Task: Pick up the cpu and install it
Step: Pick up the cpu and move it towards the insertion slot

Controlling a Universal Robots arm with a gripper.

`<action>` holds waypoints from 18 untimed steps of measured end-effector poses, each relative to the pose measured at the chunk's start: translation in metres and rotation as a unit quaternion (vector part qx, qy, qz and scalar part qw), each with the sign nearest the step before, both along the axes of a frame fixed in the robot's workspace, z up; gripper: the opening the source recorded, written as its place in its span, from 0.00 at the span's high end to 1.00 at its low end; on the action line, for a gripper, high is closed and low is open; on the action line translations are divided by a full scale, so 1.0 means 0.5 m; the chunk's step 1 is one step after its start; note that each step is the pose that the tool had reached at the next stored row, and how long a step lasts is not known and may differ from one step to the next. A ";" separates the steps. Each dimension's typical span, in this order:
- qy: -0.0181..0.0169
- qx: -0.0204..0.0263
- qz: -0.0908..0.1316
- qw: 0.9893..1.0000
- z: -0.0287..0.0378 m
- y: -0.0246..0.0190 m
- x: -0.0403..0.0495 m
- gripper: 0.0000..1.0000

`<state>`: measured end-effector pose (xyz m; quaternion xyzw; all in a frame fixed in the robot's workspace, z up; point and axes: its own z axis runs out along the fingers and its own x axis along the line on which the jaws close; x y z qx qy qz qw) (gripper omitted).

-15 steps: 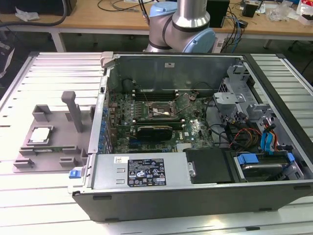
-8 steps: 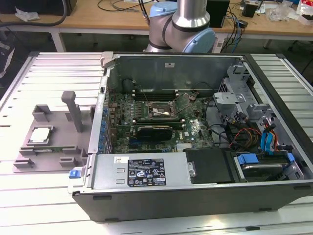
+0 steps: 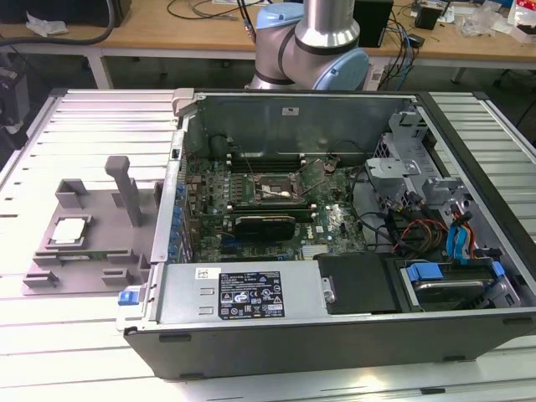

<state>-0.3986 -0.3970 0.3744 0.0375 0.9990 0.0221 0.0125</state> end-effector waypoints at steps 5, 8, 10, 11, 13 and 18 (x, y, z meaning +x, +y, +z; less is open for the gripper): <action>0.000 0.000 0.000 1.000 -0.001 0.0000 0.000 0.45; 0.000 0.000 0.000 1.000 -0.011 0.0000 0.000 0.45; 0.000 0.000 0.000 1.000 -0.018 0.0000 0.000 0.45; 0.000 -0.001 0.000 1.000 -0.019 0.0000 0.000 0.45; 0.000 0.000 0.000 1.000 -0.026 0.0000 0.000 0.45; 0.000 -0.001 0.000 1.000 -0.043 0.0000 0.000 0.45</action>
